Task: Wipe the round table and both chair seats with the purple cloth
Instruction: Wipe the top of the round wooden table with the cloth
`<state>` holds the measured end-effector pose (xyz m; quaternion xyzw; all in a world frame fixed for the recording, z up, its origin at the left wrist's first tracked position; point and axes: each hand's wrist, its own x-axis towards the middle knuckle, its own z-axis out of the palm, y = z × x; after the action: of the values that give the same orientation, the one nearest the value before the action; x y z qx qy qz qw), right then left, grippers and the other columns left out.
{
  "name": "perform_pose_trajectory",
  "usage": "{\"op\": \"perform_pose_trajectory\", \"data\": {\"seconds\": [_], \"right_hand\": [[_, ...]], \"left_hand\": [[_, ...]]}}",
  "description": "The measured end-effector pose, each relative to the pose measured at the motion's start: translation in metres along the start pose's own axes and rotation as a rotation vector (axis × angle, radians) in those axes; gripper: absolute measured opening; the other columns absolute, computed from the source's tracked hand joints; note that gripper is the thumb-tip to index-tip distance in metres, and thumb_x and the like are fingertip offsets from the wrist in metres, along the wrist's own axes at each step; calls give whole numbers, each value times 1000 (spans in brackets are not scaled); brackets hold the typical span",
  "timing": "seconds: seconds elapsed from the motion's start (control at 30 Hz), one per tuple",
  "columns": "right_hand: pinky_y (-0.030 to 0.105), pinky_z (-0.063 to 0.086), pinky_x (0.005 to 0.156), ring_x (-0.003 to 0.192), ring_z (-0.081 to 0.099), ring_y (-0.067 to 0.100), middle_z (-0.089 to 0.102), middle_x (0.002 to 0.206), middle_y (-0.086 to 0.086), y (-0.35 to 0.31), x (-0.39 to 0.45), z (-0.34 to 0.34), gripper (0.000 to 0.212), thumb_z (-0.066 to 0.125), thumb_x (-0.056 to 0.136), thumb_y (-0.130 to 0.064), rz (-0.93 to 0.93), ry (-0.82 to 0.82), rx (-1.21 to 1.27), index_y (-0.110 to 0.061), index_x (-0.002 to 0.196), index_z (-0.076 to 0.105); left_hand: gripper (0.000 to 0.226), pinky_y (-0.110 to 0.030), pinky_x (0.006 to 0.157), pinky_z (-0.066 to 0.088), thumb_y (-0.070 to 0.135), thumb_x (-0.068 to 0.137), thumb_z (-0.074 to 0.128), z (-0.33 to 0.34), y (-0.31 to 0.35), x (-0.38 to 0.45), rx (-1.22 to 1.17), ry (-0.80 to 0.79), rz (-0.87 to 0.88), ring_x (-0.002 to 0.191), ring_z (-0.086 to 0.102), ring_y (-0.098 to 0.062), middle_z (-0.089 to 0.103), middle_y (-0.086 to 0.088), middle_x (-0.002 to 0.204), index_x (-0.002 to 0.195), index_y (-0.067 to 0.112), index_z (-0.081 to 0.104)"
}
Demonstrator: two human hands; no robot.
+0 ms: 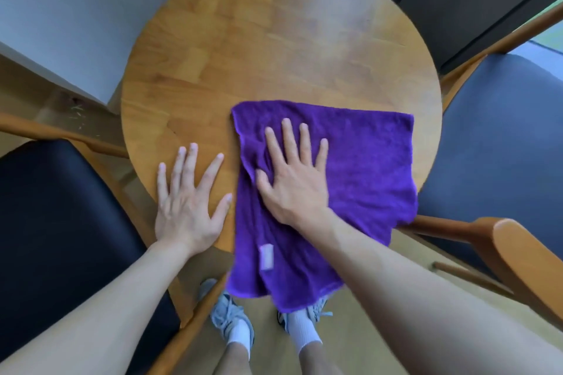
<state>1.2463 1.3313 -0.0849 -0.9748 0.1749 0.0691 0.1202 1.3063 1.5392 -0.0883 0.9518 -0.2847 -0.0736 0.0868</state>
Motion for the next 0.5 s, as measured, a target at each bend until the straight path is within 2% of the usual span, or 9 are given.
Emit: {"op": "perform_pose_trajectory", "data": {"seconds": [0.1, 0.17, 0.23, 0.33, 0.4, 0.5], "right_hand": [[65, 2, 122, 159, -2, 33, 5, 173, 5, -50, -16, 12, 75, 36, 97, -48, -103, -10, 42, -22, 164, 16], [63, 8, 123, 159, -1, 30, 6, 173, 5, -51, -42, 17, 73, 36, 99, -45, -233, -47, 35, -18, 164, 16], [61, 10, 124, 159, 1, 28, 7, 173, 3, -27, -63, 15, 74, 38, 99, -50, -415, -81, -22, -17, 164, 20], [58, 4, 126, 159, 4, 26, 9, 173, -2, 22, -60, 2, 80, 41, 96, -65, -644, -133, -128, -27, 164, 22], [58, 2, 126, 160, 2, 25, 6, 173, -5, 34, -40, -4, 86, 40, 92, -73, -568, -139, -144, -33, 164, 14], [61, 3, 124, 159, -2, 26, 3, 173, -7, 7, -19, 0, 83, 36, 94, -71, -276, -77, -90, -36, 164, 10]], "left_hand": [[58, -60, 125, 8, 41, 93, 38, -2, -1, 1, -31, 22, 7, 158, 11, -31, 23, -16, 167, 145, 18, 48], [54, -61, 124, 11, 34, 92, 36, -4, -3, 2, -56, 35, 9, 157, 16, -32, 30, -18, 164, 138, 13, 55], [57, -59, 125, 9, 31, 93, 36, -5, -2, 1, -85, 37, 5, 158, 13, -29, 24, -13, 168, 147, 18, 48], [60, -57, 126, 5, 33, 99, 34, -4, 0, 1, -79, 20, 5, 159, 5, -25, 15, -8, 171, 159, 29, 32], [59, -57, 126, 5, 34, 100, 33, -4, 0, 2, -74, 18, -11, 159, 4, -25, 14, -8, 171, 158, 30, 33], [55, -57, 126, 5, 35, 100, 34, -2, 0, 1, -47, 36, -6, 159, 5, -25, 14, -8, 171, 154, 27, 38]]}}
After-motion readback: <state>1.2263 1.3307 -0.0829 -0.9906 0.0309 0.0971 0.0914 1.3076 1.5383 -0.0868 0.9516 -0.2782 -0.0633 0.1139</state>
